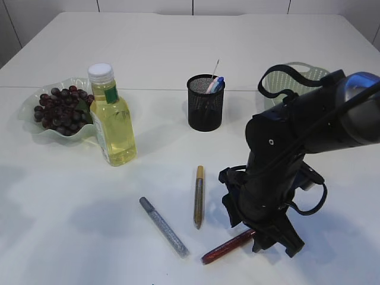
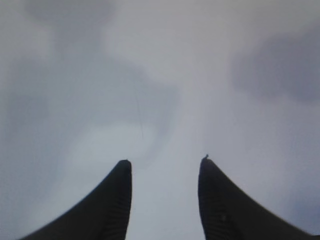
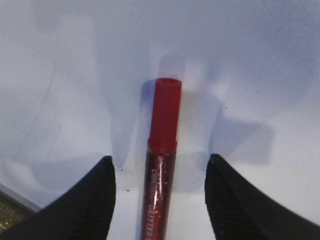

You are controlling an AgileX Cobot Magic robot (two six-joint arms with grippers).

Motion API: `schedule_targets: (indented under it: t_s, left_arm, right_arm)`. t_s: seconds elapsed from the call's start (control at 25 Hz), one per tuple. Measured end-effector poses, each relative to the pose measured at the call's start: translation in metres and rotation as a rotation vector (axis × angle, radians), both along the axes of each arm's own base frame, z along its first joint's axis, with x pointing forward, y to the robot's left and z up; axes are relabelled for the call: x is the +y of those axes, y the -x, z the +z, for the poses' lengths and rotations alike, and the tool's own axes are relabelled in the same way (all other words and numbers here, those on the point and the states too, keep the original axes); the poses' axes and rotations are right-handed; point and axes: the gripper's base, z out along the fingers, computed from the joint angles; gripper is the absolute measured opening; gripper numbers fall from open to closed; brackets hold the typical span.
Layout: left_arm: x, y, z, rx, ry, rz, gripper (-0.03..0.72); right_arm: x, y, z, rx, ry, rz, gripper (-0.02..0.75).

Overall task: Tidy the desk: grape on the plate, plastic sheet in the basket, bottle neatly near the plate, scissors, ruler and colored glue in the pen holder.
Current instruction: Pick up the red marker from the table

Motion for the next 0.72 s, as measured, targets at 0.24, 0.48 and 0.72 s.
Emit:
schedule_targets:
  t_s: [0.24, 0.48, 0.72]
  left_arm:
    - [-0.0002, -0.0003, 0.0001, -0.004, 0.002, -0.001, 0.314]
    - [-0.0003, -0.0007, 0.0003, -0.008, 0.003, -0.002, 0.309]
    - [-0.0004, -0.0008, 0.0003, -0.009, 0.004, -0.002, 0.309]
  right_arm:
    - [0.0018, -0.0007, -0.0058, 0.008, -0.011, -0.014, 0.443]
    - [0.0021, -0.0009, -0.0063, 0.007, -0.013, -0.016, 0.407]
    - [0.0022, -0.0011, -0.0069, 0.007, -0.014, -0.016, 0.233]
